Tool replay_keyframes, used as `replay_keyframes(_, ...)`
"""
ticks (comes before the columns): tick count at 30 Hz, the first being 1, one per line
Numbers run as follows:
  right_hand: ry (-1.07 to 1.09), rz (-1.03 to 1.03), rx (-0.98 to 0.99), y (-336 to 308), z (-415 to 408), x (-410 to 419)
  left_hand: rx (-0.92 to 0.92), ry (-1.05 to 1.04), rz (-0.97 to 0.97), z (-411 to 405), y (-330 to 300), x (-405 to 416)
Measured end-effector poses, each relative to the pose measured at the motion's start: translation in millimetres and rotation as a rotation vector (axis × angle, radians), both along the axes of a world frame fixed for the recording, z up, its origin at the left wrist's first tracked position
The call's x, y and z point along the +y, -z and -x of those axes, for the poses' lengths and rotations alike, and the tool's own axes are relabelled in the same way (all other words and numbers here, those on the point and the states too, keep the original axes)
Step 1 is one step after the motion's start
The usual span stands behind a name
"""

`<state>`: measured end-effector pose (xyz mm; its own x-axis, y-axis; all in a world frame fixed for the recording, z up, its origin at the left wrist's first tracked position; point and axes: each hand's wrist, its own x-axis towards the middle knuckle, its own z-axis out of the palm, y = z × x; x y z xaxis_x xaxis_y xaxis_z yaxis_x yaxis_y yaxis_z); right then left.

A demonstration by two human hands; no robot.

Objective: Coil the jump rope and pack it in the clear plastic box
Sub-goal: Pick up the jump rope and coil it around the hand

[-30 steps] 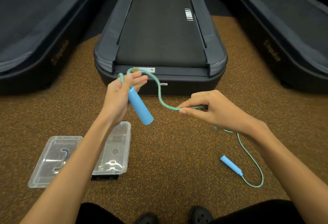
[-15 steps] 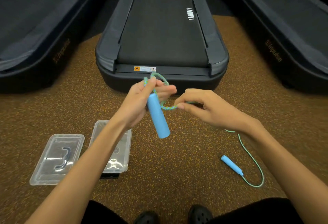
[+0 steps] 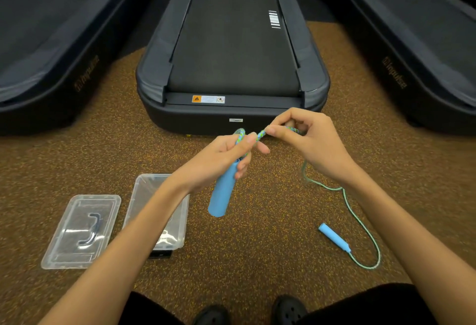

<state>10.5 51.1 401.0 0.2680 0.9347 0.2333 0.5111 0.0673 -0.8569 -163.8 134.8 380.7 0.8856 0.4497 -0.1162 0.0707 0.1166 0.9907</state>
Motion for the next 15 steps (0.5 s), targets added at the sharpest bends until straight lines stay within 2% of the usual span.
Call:
replay_keyframes(6,0.053,-0.021,0.1,22,3,14,-0.075,0.037,0.328,3,-7,0)
replay_keyframes(15,0.02,-0.027,0.081,44,14,16,-0.139,0.004,0.441,7,-13,2)
